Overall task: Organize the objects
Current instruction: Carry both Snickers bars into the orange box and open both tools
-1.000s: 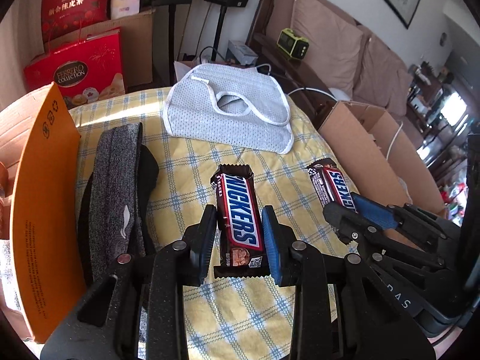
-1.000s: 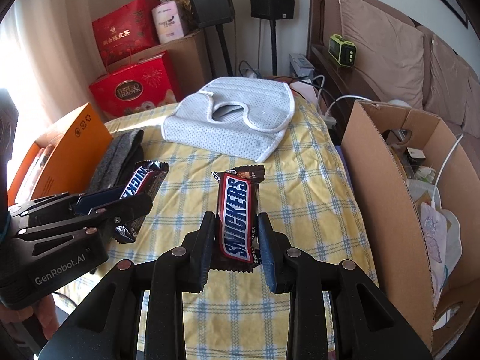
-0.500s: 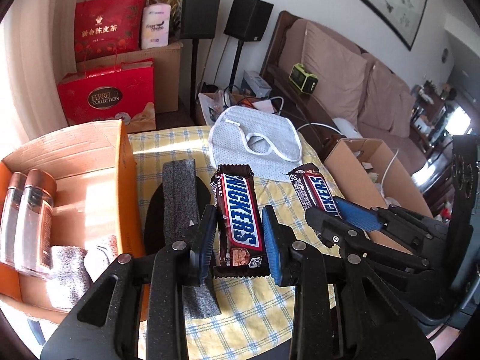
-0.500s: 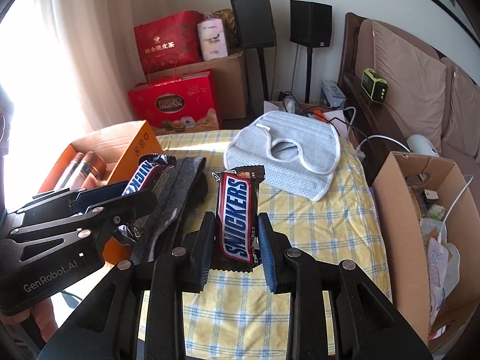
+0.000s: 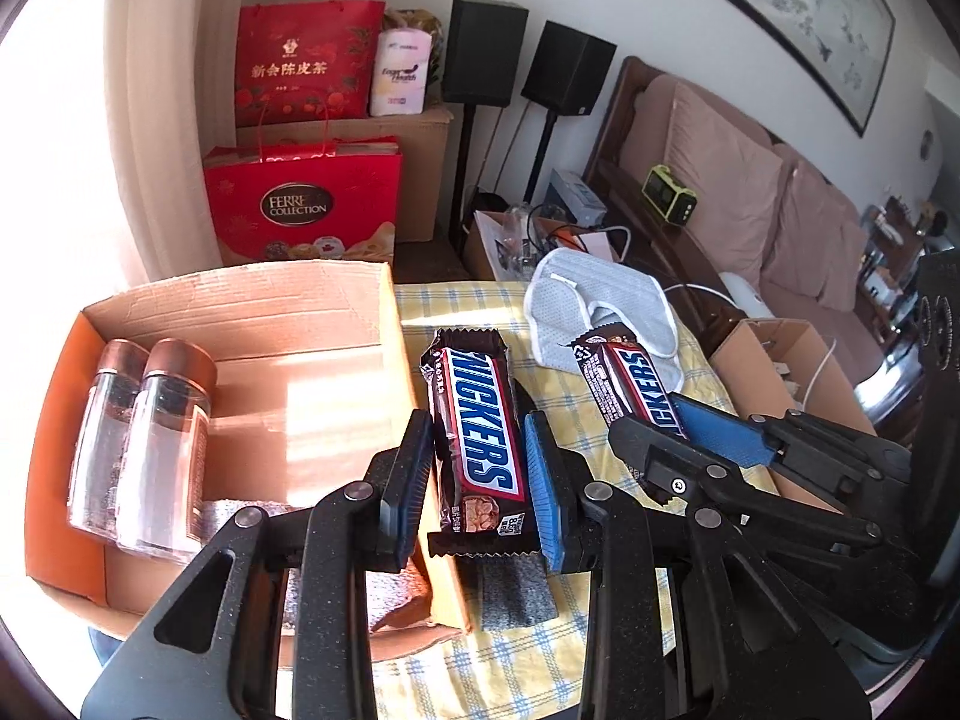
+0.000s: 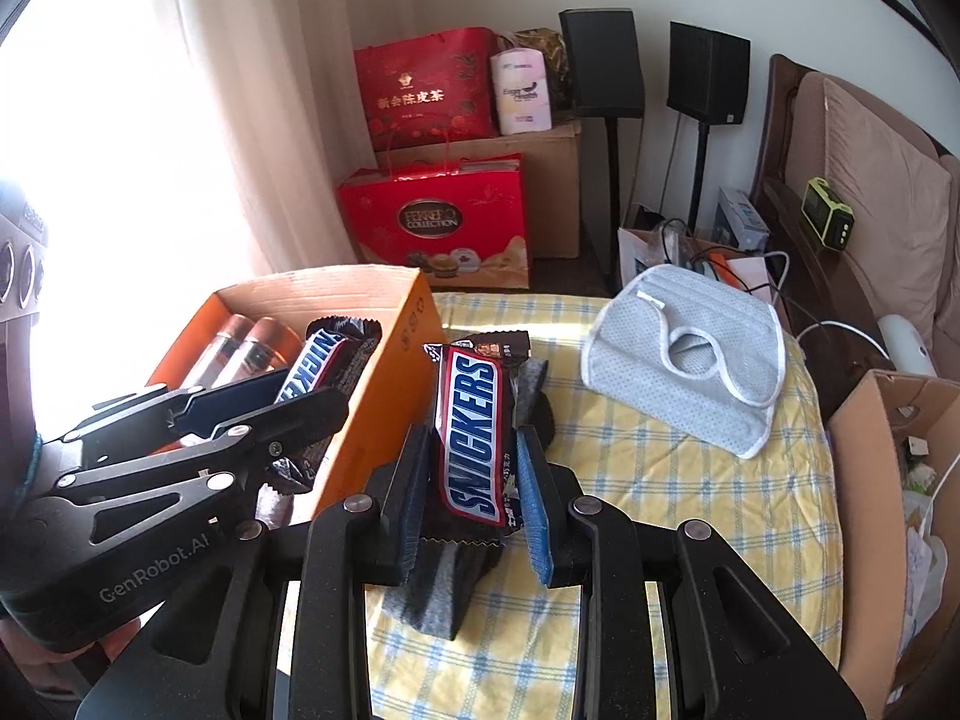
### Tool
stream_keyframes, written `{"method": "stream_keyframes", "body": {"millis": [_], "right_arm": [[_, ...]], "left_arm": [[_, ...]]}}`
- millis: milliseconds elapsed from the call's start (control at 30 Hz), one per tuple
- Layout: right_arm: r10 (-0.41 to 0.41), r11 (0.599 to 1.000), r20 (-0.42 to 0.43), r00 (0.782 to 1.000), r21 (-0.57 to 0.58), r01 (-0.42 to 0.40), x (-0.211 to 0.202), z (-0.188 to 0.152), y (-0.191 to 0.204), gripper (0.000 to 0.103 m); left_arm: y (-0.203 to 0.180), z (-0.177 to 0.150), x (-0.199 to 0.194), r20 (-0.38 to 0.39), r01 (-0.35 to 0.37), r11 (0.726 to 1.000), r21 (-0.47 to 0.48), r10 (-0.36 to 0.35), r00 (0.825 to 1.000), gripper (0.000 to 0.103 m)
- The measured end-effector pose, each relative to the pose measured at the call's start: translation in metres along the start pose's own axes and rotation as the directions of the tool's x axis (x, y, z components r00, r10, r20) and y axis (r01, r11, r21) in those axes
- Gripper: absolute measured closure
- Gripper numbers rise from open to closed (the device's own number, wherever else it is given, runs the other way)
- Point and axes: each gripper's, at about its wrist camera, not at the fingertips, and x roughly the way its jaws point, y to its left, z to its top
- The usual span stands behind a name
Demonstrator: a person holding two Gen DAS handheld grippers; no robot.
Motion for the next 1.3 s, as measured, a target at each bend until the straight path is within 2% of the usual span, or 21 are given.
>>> {"method": "stream_keyframes", "body": {"millis": [300, 500, 1000, 1200, 1300], "right_arm": [[0.094, 0.996, -0.034, 0.995, -0.002, -0.094, 0.032, 0.018, 0.035, 0.075], [0.106, 0.994, -0.052, 0.993, -0.013, -0.107, 0.052, 0.03, 0.053, 0.075], [0.106, 0.994, -0.116, 0.988, 0.0, -0.106, 0.11, 0.038, 0.069, 0.075], [0.093, 0.996, -0.122, 0.988, -0.001, -0.094, 0.118, 0.038, 0.068, 0.073], [0.089, 0.996, -0.122, 0.989, -0.002, -0.09, 0.118, 0.038, 0.066, 0.073]], "left_arm": [[0.055, 0.002, 0.005, -0.014, -0.088, 0.995, -0.038, 0.088, 0.996, 0.074], [0.086, 0.001, 0.02, -0.046, -0.121, 0.99, -0.079, 0.117, 0.992, 0.074], [0.121, 0.004, 0.062, -0.12, -0.138, 0.98, -0.143, 0.121, 0.985, 0.074], [0.127, 0.002, 0.074, -0.147, -0.121, 0.977, -0.174, 0.096, 0.984, 0.074], [0.128, 0.003, 0.075, -0.149, -0.122, 0.976, -0.18, 0.096, 0.984, 0.07]]}}
